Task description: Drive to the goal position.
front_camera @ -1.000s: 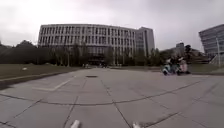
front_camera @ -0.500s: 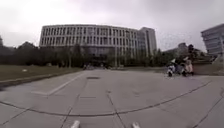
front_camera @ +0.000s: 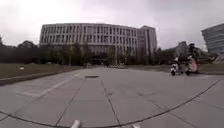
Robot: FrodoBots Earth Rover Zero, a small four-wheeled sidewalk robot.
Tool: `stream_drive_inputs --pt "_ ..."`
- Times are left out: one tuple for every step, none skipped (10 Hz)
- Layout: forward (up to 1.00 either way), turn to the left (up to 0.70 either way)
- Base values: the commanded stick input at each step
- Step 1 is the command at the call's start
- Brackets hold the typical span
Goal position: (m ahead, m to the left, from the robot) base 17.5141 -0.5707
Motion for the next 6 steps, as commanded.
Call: stream_drive_inputs --pt "0.7 0.0" --pt "0.7 0.0" --pt "0.7 0.0" --pt "0.7 0.0" --pt "0.7 0.0" --pt "0.7 0.0"
